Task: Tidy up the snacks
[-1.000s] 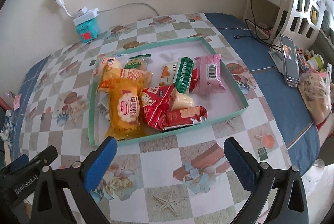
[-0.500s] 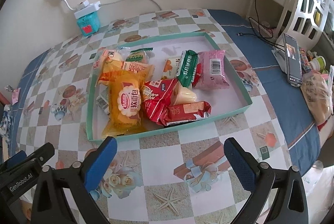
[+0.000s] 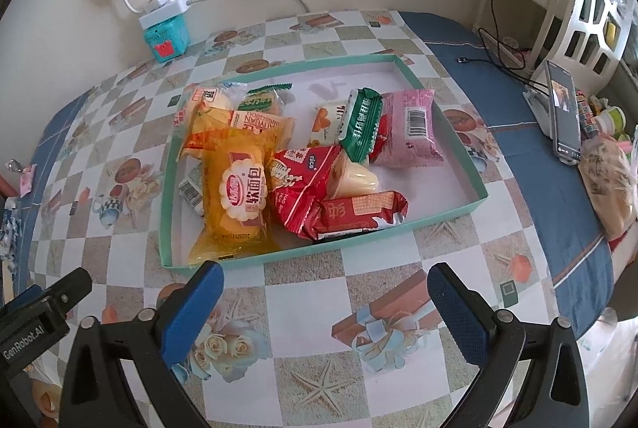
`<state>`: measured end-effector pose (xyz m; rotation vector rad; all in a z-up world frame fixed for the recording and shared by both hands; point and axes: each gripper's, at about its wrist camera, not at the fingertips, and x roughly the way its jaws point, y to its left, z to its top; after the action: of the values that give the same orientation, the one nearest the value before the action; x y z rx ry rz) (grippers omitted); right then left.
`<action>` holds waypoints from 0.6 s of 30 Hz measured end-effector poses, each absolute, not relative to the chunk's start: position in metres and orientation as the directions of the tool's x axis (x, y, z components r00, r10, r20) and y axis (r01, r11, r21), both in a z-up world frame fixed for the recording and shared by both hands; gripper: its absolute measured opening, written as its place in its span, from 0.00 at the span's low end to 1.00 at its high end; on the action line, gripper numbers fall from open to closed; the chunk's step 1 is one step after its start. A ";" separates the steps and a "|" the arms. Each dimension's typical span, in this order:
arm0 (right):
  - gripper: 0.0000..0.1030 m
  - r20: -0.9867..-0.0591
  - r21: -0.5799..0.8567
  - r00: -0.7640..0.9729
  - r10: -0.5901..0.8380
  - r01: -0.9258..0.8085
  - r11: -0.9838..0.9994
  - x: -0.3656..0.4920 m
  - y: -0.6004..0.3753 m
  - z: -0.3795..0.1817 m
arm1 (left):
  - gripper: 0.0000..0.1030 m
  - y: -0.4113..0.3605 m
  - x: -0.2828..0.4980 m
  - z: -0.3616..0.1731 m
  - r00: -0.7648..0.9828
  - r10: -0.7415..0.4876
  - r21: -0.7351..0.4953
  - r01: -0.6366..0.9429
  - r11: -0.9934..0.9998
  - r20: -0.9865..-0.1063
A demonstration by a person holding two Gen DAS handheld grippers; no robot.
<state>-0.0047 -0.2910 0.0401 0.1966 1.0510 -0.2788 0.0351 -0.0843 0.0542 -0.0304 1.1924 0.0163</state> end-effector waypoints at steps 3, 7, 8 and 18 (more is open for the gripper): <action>1.00 -0.875 0.026 0.466 -0.132 0.318 0.948 -0.004 -0.291 0.040 | 0.94 -0.087 0.035 0.054 0.367 0.013 0.003 -0.028 1.000 -0.930; 1.00 -0.875 0.024 0.465 -0.132 0.316 0.949 -0.004 -0.290 0.040 | 0.94 -0.087 0.035 0.053 0.363 0.017 0.006 -0.031 0.999 -0.932; 1.00 -0.875 0.025 0.465 -0.132 0.315 0.949 -0.004 -0.291 0.039 | 0.94 -0.086 0.035 0.053 0.363 0.017 0.005 -0.033 0.999 -0.932; 1.00 -0.878 0.020 0.460 -0.134 0.314 0.949 -0.004 -0.291 0.038 | 0.94 -0.086 0.035 0.053 0.365 0.018 0.006 -0.035 0.999 -0.931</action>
<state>-0.0042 -0.2905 0.0381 0.1892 1.0584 -0.2776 0.0352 -0.0860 0.0531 -0.0157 1.1970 0.0340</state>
